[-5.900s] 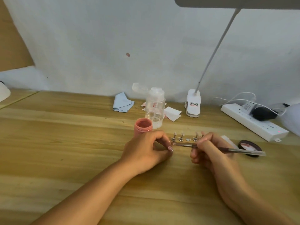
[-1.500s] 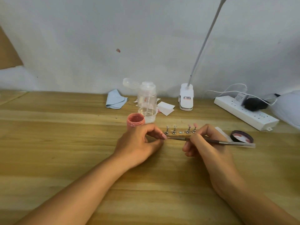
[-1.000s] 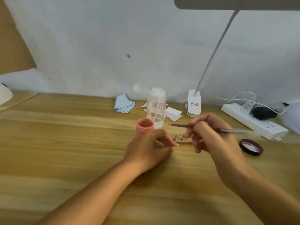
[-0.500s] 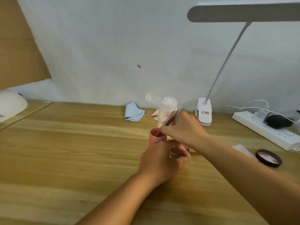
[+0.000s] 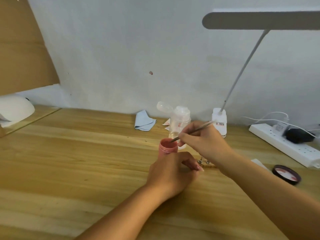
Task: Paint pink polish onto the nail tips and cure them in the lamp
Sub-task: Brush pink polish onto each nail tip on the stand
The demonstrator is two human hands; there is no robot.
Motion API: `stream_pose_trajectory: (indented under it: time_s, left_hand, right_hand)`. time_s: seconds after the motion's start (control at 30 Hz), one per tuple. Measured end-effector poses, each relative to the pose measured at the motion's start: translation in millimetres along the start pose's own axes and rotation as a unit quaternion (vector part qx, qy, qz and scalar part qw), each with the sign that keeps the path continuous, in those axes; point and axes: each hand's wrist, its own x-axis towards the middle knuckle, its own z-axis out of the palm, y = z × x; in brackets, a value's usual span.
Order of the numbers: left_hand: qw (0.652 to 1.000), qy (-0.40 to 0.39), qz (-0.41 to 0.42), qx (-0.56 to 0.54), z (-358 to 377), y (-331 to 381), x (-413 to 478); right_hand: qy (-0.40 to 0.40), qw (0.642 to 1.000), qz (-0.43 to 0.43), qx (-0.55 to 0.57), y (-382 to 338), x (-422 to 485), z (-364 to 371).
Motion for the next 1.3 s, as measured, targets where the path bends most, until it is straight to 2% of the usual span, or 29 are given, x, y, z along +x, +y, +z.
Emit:
stream_pose_trajectory:
  time_s: [0.07,0.17,0.27,0.37,0.53,0.6,0.77,1.3]
  left_hand:
    - [1.0,0.002,-0.004,0.0,0,0,0]
    - [1.0,-0.004,0.0,-0.002,1,0,0]
    - [1.0,-0.007,0.004,-0.015,2,-2,0]
    - [1.0,0.006,0.014,-0.013,5,-3,1]
    - [0.999,0.005,0.032,-0.01,7,-4,1]
    - [0.999,0.007,0.034,-0.01,7,-5,2]
    - [0.999,0.007,0.044,-0.021,6,-7,6]
    - [0.999,0.008,0.046,-0.013,7,-15,6]
  right_hand:
    - [-0.002,0.998,-0.013,-0.054,-3,6,8]
    - [0.039,0.997,-0.034,-0.053,-4,1,11]
    - [0.105,0.991,-0.054,0.064,-2,-15,2]
    - [0.107,0.971,-0.032,0.21,8,-44,-18]
    - [0.112,0.955,0.06,0.269,39,-88,-41]
    - [0.116,0.949,0.071,0.284,47,-94,-41]
    - [0.065,0.953,0.041,0.293,48,-92,-40]
    - [0.048,0.97,0.022,0.235,57,-93,-38]
